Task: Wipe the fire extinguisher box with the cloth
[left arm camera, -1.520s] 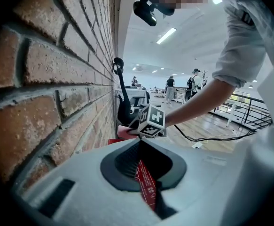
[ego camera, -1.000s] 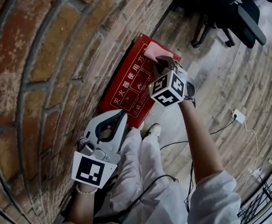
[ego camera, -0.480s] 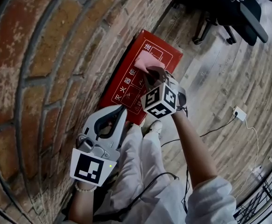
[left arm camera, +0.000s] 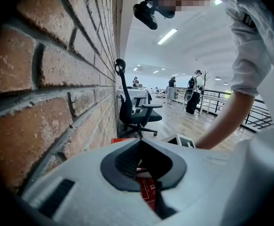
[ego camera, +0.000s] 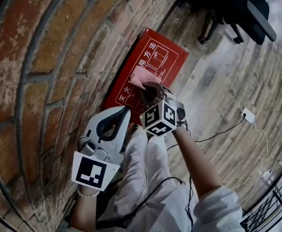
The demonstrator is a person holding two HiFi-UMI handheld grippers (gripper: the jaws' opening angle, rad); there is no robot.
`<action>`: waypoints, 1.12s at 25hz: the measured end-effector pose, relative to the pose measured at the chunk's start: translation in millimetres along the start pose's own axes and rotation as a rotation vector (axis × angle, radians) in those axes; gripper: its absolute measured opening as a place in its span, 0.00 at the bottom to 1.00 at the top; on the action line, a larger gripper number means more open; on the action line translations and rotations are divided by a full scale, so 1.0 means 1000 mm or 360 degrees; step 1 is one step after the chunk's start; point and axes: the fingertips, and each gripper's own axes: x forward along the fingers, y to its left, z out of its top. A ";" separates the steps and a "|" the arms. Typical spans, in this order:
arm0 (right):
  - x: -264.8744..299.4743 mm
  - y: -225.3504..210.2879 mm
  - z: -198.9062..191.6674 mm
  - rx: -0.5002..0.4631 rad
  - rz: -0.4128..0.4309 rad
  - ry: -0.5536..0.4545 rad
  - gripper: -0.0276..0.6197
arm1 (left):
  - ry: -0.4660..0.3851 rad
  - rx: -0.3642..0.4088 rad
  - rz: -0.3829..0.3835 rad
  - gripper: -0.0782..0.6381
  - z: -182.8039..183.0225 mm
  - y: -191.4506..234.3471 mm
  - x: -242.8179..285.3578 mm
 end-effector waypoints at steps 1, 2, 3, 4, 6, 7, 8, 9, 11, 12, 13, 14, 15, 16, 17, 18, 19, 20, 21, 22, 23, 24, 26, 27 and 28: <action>-0.001 0.007 0.001 -0.0005 0.0017 -0.0004 0.08 | -0.0001 -0.0001 -0.0001 0.10 0.000 0.000 -0.001; -0.002 0.014 0.001 -0.0011 0.0034 -0.0008 0.08 | -0.0002 -0.0007 0.0000 0.10 0.000 0.000 -0.002; -0.002 0.021 0.002 -0.0015 0.0050 -0.0013 0.08 | -0.0004 -0.0015 0.0002 0.10 0.000 0.000 -0.002; -0.003 0.028 0.003 -0.0020 0.0067 -0.0019 0.08 | -0.0006 -0.0020 0.0004 0.10 0.000 0.000 -0.003; -0.005 0.042 0.004 -0.0031 0.0102 -0.0029 0.08 | -0.0007 -0.0018 0.0001 0.10 0.000 -0.001 -0.004; -0.006 0.049 0.004 -0.0037 0.0120 -0.0032 0.08 | -0.0006 -0.0009 -0.0004 0.10 0.000 -0.002 -0.005; -0.008 0.055 0.004 -0.0042 0.0139 -0.0036 0.08 | -0.0005 0.0002 -0.0009 0.10 0.000 -0.002 -0.005; -0.009 0.062 0.004 -0.0049 0.0158 -0.0040 0.08 | -0.0005 0.0010 -0.0011 0.10 0.000 -0.002 -0.006; -0.010 0.075 0.005 -0.0061 0.0196 -0.0049 0.08 | -0.0008 0.0007 -0.0007 0.10 -0.001 0.000 -0.007; -0.011 0.081 0.005 -0.0062 0.0214 -0.0054 0.08 | -0.0010 -0.0001 -0.0003 0.10 -0.001 0.001 -0.007; -0.012 0.087 0.006 -0.0062 0.0232 -0.0059 0.08 | -0.0011 -0.0008 0.0001 0.10 -0.002 0.002 -0.007; -0.013 0.093 0.006 -0.0063 0.0250 -0.0064 0.08 | -0.0012 -0.0013 0.0002 0.10 -0.002 0.002 -0.008; -0.014 0.099 0.006 -0.0066 0.0267 -0.0068 0.08 | -0.0014 -0.0009 -0.0001 0.10 -0.003 0.002 -0.008; -0.016 0.105 0.006 -0.0071 0.0285 -0.0071 0.08 | -0.0016 0.0000 -0.0005 0.10 -0.002 0.001 -0.008; -0.017 0.111 0.006 -0.0078 0.0303 -0.0074 0.08 | -0.0018 0.0007 -0.0010 0.10 -0.002 0.001 -0.007; -0.018 0.116 0.006 -0.0084 0.0320 -0.0076 0.08 | -0.0021 0.0009 -0.0012 0.10 -0.002 0.001 -0.007; -0.019 0.121 0.006 -0.0087 0.0336 -0.0078 0.08 | -0.0023 0.0007 -0.0012 0.10 -0.002 0.001 -0.008; -0.020 0.126 0.006 -0.0089 0.0352 -0.0079 0.08 | -0.0023 0.0005 -0.0012 0.10 -0.002 0.001 -0.008; -0.021 0.130 0.006 -0.0090 0.0366 -0.0079 0.08 | -0.0022 0.0005 -0.0012 0.10 -0.003 0.001 -0.008; -0.022 0.133 0.006 -0.0092 0.0379 -0.0079 0.08 | -0.0021 0.0007 -0.0013 0.10 -0.003 0.001 -0.008; -0.022 0.137 0.005 -0.0095 0.0392 -0.0080 0.08 | -0.0020 0.0011 -0.0014 0.10 -0.003 0.001 -0.008; -0.023 0.141 0.005 -0.0097 0.0407 -0.0081 0.08 | -0.0018 0.0011 -0.0014 0.10 -0.003 0.001 -0.009; -0.025 0.148 0.004 -0.0095 0.0441 -0.0087 0.08 | -0.0017 -0.0010 -0.0007 0.10 -0.004 0.000 -0.009; -0.025 0.150 0.004 -0.0094 0.0452 -0.0090 0.08 | -0.0018 -0.0024 -0.0003 0.10 -0.004 0.000 -0.009; -0.026 0.150 0.004 -0.0094 0.0457 -0.0093 0.08 | -0.0020 -0.0029 -0.0001 0.10 -0.004 -0.001 -0.009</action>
